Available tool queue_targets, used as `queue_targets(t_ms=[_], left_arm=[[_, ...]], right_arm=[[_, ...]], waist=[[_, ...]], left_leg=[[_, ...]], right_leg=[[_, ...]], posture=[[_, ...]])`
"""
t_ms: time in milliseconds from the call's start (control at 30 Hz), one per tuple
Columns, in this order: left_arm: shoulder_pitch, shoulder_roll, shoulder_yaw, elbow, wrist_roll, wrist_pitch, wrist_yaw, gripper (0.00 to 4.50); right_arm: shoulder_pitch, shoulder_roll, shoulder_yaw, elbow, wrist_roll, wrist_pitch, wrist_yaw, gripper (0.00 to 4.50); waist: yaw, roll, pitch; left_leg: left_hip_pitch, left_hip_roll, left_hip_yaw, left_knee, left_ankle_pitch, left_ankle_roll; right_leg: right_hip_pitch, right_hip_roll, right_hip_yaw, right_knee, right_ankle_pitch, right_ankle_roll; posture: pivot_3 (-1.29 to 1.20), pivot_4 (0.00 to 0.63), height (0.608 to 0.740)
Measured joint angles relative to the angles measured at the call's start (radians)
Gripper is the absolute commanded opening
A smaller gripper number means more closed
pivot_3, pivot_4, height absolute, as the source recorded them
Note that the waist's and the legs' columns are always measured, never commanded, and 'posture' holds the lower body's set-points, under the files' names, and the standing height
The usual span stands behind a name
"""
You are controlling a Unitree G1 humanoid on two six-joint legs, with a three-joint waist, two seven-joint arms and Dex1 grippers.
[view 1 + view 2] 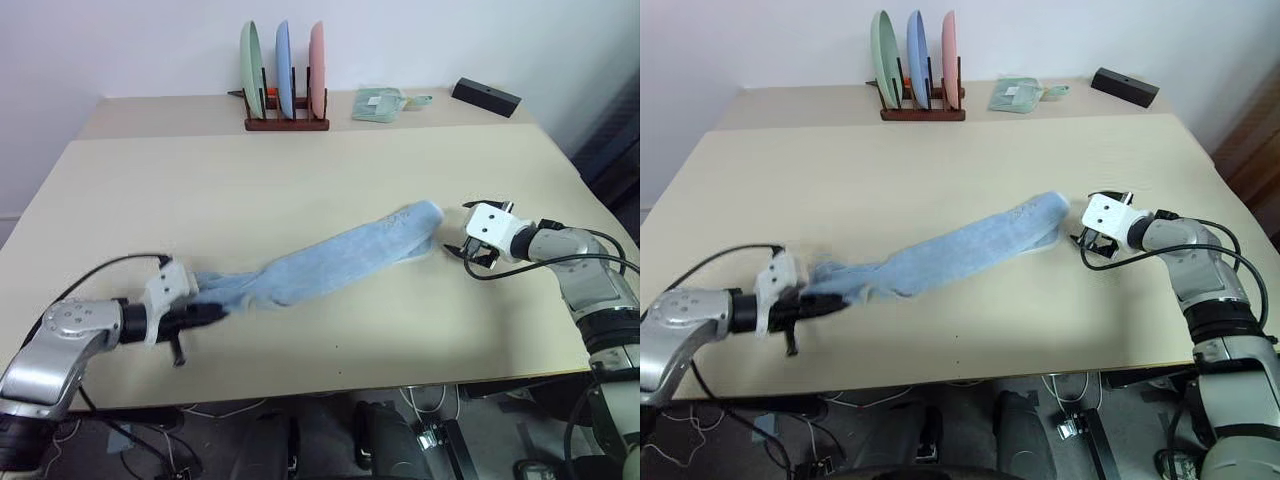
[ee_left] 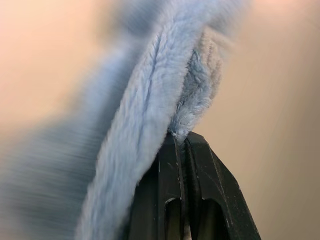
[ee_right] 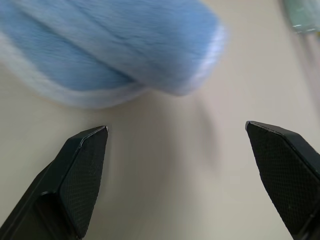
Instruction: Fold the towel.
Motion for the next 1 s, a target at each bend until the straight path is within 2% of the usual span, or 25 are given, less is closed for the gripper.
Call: queue_targets(t_ms=[100,400,600,800,1000], left_arm=[[-0.083,-0.069,0.034,0.079,0.001,0.0,0.099,0.02],[-0.14,-0.148,0.074,0.187,0.032,-0.008,0.264,0.02],[-0.115,-0.156,0.082,0.121,0.011,0.006,0.263,0.02],[-0.046,-0.148,0.058,0.044,-0.001,0.033,0.211,0.02],[-0.036,-0.134,0.049,0.021,-0.001,0.042,0.198,0.02]], right_arm=[[-0.024,0.038,0.001,0.028,-0.011,-0.015,-0.036,4.5],[-0.067,0.092,0.0,0.029,-0.018,-0.031,-0.091,4.5],[-0.111,0.179,-0.022,0.033,0.003,-0.01,-0.164,4.5],[-0.117,0.163,-0.019,0.042,0.002,-0.028,-0.122,4.5],[-0.055,0.057,-0.012,0.022,0.0,-0.126,0.01,4.5]], waist=[[0.0,0.0,0.0],[0.003,0.0,0.0],[-0.005,0.0,0.0],[0.004,0.0,0.0],[-0.002,0.0,0.0]], left_leg=[[0.0,0.0,0.0,0.0,0.0,-0.001],[0.0,0.0,0.0,0.0,0.0,-0.001],[-0.001,0.0,0.0,-0.001,0.0,-0.001],[-0.001,-0.001,0.0,0.0,0.0,-0.001],[0.0,-0.001,0.0,-0.001,0.0,-0.001]], right_leg=[[0.0,0.0,0.0,0.0,0.0,0.0],[0.001,-0.001,0.0,0.0,0.0,0.0],[-0.001,-0.001,0.0,0.0,0.0,0.0],[0.0,-0.002,0.0,-0.001,0.0,0.0],[0.0,-0.002,0.0,-0.001,0.0,0.0]], posture=[[0.0,0.15,0.74],[0.0,0.15,0.74],[0.0,0.15,0.74],[0.0,0.15,0.74],[0.0,0.15,0.74]])
